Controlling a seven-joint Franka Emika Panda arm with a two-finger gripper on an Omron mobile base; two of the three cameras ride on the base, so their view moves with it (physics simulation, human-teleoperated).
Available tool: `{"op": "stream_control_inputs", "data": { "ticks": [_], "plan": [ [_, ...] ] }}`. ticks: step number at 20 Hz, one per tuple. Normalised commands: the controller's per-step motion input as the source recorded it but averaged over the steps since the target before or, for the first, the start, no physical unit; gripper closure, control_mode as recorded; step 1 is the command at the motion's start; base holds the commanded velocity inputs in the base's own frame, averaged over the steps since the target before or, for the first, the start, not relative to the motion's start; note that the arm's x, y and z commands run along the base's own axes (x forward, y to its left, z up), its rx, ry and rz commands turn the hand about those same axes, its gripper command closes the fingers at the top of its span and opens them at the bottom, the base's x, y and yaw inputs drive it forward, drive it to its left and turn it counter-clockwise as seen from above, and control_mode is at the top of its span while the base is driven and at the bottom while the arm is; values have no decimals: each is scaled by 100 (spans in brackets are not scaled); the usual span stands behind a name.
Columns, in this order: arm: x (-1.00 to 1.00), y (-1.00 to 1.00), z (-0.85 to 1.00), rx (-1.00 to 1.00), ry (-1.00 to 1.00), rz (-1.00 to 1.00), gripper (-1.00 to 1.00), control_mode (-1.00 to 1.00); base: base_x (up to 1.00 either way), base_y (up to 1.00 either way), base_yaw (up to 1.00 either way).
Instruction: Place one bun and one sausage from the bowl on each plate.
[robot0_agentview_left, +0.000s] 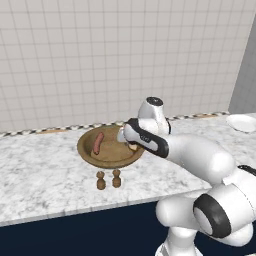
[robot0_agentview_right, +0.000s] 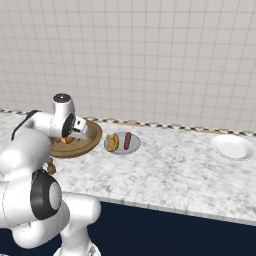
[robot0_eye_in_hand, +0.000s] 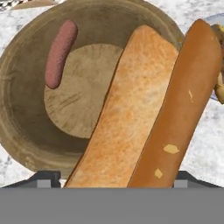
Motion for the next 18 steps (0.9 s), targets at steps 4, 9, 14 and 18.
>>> {"op": "stream_control_inputs", "data": {
  "ticks": [4,9,14,18],
  "plan": [
    [-32,-97,34,-3,0,5,100,-100,0,0,0],
    [-14,-81,11,-2,0,6,100,-100,0,0,0],
    [0,-13,2,-1,0,1,100,100,-18,-65,3],
    [0,0,0,0,0,0,100,100,-33,-94,0]
  ]
}}
